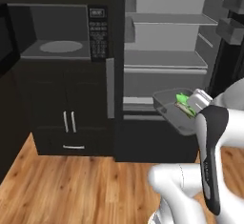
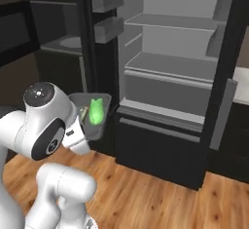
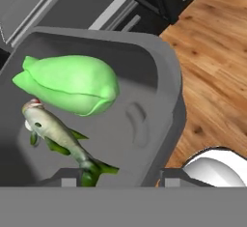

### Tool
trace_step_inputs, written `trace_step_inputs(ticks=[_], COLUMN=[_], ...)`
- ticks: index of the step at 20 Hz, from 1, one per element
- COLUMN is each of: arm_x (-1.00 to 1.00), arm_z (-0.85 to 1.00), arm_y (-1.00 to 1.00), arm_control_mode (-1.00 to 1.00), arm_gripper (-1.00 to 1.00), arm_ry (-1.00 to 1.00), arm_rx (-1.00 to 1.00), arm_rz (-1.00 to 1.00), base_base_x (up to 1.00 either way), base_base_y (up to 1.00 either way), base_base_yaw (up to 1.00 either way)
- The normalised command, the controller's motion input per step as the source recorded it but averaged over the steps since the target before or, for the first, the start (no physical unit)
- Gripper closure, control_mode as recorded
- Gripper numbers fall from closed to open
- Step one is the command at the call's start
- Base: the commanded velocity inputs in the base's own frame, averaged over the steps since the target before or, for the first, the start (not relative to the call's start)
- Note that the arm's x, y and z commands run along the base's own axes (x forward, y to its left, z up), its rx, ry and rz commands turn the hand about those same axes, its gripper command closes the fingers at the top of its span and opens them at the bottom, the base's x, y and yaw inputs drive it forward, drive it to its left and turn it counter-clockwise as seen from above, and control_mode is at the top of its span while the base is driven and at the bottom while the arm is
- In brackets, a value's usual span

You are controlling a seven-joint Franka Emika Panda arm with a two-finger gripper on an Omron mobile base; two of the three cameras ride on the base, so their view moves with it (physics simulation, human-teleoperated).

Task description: Place the tupperware containing the fish and corn meal in the microwave. Close the microwave door and press the start button to reheat the meal.

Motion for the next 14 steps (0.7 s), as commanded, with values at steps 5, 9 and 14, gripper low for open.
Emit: trace_step_inputs(ticks=[5,9,14], arm_x=[0.00,0.00,0.00], arm_z=[0.00,0.00,0.00], arm_y=[0.00,0.00,0.00], arm_control_mode=[1.00,1.00,1.00], arm_gripper=[1.00,1.00,1.00], arm_ry=[0.00,0.00,0.00], arm_rx=[0.00,0.00,0.00], arm_rz=[0.00,0.00,0.00], base_base_x=[-0.03,0.05,0.37], base_base_y=[0.68,0.87,0.68], base_base_yaw=[0.31,0.23,0.10])
